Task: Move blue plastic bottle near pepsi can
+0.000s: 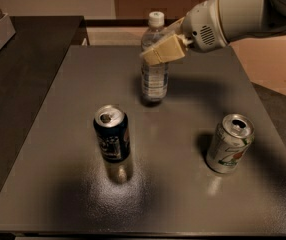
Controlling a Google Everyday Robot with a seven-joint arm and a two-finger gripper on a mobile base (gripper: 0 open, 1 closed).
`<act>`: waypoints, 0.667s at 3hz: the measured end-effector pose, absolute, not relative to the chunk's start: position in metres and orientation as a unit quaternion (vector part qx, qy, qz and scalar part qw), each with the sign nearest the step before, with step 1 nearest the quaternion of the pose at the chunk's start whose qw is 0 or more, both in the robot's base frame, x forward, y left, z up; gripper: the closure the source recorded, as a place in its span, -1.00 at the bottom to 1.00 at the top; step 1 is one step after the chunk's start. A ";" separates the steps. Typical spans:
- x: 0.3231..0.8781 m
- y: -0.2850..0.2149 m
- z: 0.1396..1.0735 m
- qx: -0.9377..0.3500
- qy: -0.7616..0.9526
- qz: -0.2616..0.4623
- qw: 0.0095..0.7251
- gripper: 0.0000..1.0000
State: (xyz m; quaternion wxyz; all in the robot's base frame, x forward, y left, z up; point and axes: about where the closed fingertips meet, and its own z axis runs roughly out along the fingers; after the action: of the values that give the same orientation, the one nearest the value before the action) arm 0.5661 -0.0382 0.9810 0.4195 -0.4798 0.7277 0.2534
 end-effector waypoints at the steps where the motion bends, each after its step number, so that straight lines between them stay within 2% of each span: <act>1: 0.542 -0.029 0.973 -0.478 0.729 0.262 0.414 1.00; 2: 0.522 -0.021 0.970 -0.480 0.728 0.264 0.412 1.00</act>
Offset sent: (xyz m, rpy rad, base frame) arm -0.0668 0.0227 -0.0153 0.0159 0.0284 0.0121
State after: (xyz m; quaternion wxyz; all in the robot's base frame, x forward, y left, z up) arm 0.5218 -0.0208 0.9705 0.4125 -0.4796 0.7280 0.2644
